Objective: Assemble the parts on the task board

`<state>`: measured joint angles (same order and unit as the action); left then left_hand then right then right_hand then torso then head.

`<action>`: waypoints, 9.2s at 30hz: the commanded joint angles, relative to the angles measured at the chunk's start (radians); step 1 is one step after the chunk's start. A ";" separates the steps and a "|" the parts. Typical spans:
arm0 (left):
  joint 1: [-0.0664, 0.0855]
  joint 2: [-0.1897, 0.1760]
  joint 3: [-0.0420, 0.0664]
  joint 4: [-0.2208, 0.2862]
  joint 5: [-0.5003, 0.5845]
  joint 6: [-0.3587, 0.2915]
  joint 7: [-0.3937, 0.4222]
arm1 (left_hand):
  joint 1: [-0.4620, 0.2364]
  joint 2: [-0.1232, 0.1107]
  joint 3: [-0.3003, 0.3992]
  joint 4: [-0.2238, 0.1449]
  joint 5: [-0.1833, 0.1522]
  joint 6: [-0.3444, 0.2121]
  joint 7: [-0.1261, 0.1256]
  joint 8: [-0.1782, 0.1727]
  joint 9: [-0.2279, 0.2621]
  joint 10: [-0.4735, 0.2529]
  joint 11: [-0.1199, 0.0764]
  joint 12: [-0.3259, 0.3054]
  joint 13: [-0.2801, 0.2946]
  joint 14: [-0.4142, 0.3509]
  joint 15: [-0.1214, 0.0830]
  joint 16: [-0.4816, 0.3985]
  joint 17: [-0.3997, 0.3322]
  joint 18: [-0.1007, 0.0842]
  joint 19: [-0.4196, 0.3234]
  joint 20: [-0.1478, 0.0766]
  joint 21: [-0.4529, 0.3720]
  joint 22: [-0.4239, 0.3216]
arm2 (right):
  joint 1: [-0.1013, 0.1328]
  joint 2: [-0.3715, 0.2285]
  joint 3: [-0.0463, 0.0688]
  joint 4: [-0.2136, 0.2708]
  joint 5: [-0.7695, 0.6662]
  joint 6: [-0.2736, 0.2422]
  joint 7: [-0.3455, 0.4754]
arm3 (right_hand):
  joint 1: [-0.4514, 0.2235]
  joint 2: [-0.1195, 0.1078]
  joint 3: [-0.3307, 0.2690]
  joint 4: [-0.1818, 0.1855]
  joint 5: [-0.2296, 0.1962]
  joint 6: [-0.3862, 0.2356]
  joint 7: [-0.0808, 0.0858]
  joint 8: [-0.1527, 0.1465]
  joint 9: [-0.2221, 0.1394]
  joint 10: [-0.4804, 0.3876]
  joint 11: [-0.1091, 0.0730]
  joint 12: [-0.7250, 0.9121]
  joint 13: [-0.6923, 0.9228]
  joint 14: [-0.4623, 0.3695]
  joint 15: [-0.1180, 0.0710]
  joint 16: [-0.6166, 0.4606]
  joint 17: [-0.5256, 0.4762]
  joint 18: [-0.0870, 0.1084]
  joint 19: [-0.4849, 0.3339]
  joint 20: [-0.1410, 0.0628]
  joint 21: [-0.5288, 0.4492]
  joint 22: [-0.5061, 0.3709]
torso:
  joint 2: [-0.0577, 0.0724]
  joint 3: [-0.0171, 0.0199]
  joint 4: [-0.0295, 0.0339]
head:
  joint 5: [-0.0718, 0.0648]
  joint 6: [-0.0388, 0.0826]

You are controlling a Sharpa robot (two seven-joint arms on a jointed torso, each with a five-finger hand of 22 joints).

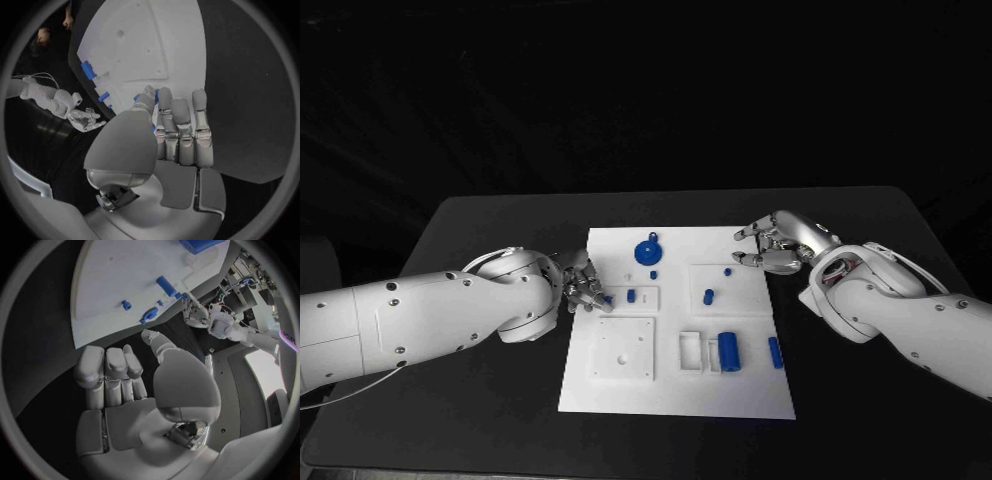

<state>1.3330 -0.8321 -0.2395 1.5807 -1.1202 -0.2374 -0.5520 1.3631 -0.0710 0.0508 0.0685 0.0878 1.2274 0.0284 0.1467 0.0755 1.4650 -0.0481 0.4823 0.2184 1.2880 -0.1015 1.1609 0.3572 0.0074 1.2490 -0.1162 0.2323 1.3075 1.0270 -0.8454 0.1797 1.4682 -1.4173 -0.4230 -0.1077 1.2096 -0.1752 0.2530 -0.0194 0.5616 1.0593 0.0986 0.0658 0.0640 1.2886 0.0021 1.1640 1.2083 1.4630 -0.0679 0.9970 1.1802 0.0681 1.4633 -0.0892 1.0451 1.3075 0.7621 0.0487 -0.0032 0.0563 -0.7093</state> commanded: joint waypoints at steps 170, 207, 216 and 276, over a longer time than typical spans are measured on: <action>0.029 0.003 0.007 -0.077 0.846 0.345 0.376 | -0.145 0.134 0.150 -0.279 0.398 0.053 -0.020 -0.074 0.371 0.045 -0.019 0.062 0.000 0.031 -0.024 0.049 0.057 -0.006 -0.024 -0.028 0.141 0.021 | 0.019 0.155 -0.080 0.151 -0.375 0.102 0.130 | 0.060 0.069 0.073 -0.119 -0.418 0.134 -0.028 -0.004 -0.001 0.019 -0.015 0.015 0.018 0.003 -0.017 0.010 0.031 -0.012 0.042 -0.016 0.026 0.141 | 0.000 0.0002 -0.0003 | 0.023 0.056; 0.029 0.007 0.007 -0.076 0.894 0.320 0.375 | -0.135 0.140 0.125 -0.233 0.364 -0.007 -0.005 -0.080 0.335 0.043 -0.013 0.050 -0.003 0.031 -0.018 0.039 0.053 -0.006 -0.024 -0.022 0.132 0.018 | 0.019 0.154 -0.092 0.151 -0.383 0.150 0.147 | 0.011 0.131 0.224 -0.138 -0.507 0.215 -0.053 -0.002 0.002 0.018 -0.038 0.007 0.026 0.004 -0.026 0.006 0.036 -0.021 0.038 -0.026 0.026 0.140 | 0.000 0.0005 -0.0006 | 0.028 0.055; 0.029 0.008 0.007 -0.075 0.908 0.322 0.377 | -0.111 0.144 0.073 -0.195 0.346 -0.033 0.005 -0.077 0.217 0.041 -0.010 0.040 -0.001 0.029 -0.013 0.036 0.049 -0.004 -0.019 -0.017 0.117 0.018 | 0.019 0.154 -0.093 0.151 -0.386 0.147 0.144 | 0.010 0.132 0.225 -0.139 -0.508 0.217 -0.053 -0.002 0.002 0.019 -0.039 0.007 0.027 0.003 -0.026 0.006 0.037 -0.020 0.037 -0.027 0.023 0.140 | 0.000 0.0005 0.0003 | 0.027 0.055; 0.031 -0.029 0.004 -0.082 0.942 0.091 0.493 | -0.127 0.053 -0.029 -0.031 0.046 -0.139 0.046 -0.028 -0.009 0.005 0.012 -0.032 -0.019 0.004 0.011 -0.042 0.004 -0.005 -0.006 0.007 -0.008 0.001 | -0.005 0.140 -0.111 0.177 -0.195 0.208 -0.124 | -0.032 0.029 -0.023 0.131 -0.473 0.109 -0.030 -0.003 0.000 0.013 -0.021 -0.009 0.004 0.007 -0.013 0.005 0.037 -0.010 0.040 -0.013 -0.004 0.134 | -0.002 -0.0018 0.0006 | 0.046 0.043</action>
<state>1.3619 -0.8612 -0.2357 1.4971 -0.2096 -0.0701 -0.1178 1.2396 -0.0157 0.0226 0.0334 0.1381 1.0953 0.0768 0.1132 0.0673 1.4632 -0.0426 0.4557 0.2008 1.2926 -0.0920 1.1226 0.3620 0.0074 1.2381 -0.1087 0.2284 1.3077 1.0250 -0.7086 0.0699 1.6382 -1.6953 -0.2672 -0.1316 1.1795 -0.1397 0.2346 0.0919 0.0863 1.1750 0.0683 0.0658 0.0647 1.3025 -0.0266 1.1524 1.2111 1.4688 -0.0875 0.9983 1.2163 0.0680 1.4668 -0.1068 1.0451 1.3074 0.7602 0.0475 -0.0038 0.0957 -0.6632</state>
